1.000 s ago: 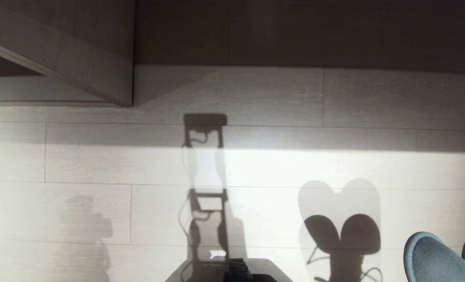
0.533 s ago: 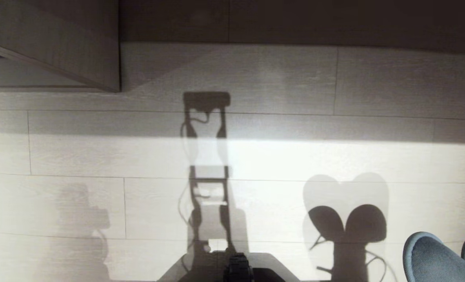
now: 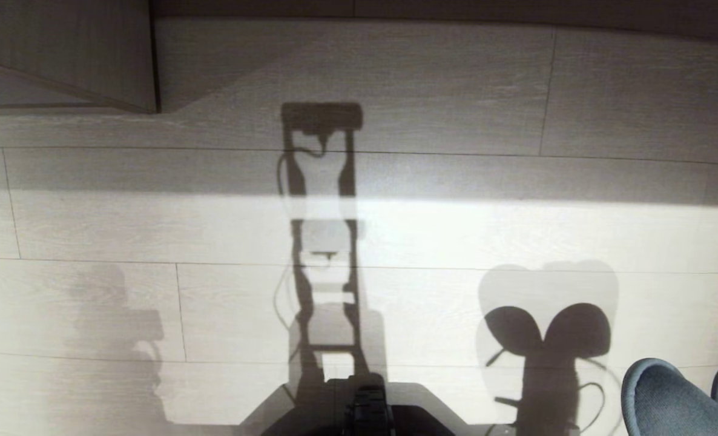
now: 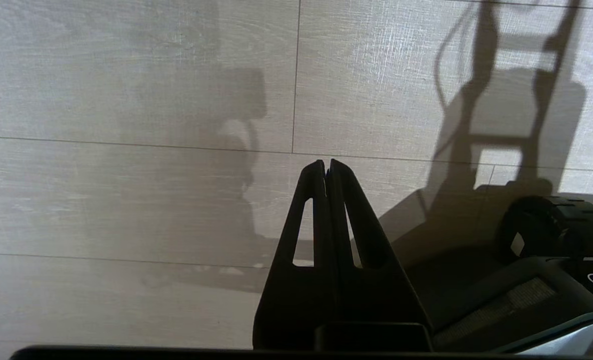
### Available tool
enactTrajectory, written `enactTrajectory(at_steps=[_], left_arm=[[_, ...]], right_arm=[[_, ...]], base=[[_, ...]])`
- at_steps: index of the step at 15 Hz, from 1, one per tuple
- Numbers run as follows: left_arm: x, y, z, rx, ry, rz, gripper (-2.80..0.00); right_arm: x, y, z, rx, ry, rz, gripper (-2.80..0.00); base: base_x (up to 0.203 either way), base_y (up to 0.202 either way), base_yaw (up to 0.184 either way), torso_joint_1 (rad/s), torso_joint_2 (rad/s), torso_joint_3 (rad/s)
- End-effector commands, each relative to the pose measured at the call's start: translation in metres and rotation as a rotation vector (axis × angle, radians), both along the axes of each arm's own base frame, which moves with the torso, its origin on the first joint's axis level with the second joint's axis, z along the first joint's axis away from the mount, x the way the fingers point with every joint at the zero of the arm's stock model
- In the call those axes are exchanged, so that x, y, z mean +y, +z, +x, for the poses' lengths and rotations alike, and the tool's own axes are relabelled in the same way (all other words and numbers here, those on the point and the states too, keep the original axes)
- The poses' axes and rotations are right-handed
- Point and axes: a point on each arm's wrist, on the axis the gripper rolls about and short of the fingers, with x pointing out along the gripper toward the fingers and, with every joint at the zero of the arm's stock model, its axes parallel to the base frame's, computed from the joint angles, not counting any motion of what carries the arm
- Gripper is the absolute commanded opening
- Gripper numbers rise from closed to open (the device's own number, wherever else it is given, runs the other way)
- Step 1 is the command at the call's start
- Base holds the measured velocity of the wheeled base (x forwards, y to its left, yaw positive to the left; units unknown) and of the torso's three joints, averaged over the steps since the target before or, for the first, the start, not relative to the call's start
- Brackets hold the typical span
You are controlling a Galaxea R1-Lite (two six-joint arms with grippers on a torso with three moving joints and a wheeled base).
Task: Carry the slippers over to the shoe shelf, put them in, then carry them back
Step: Place the slippers on the floor
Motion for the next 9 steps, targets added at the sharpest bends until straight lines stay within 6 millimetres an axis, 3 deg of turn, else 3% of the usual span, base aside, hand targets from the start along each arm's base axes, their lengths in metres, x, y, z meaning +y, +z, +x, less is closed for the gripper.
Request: enactTrajectory(at_steps=[1,9], left_arm=[[0.0000,-0.0003,0.0001,0.000,0.000,-0.001,-2.80],[0.0000,-0.0003,0.0000,-0.002,0.000,-0.001,-2.80]], right_arm=[[0.0000,-0.0005,-0.0001,-0.002,0.001,0.000,-2.80],[0.0000,-0.0005,-0.0001,-0.002,0.001,0.000,-2.80]], base=[[0.000,0.000,0.000,0.002,0.01,-0.046],[0.000,0.000,0.000,0.001,0.00,-0.009]])
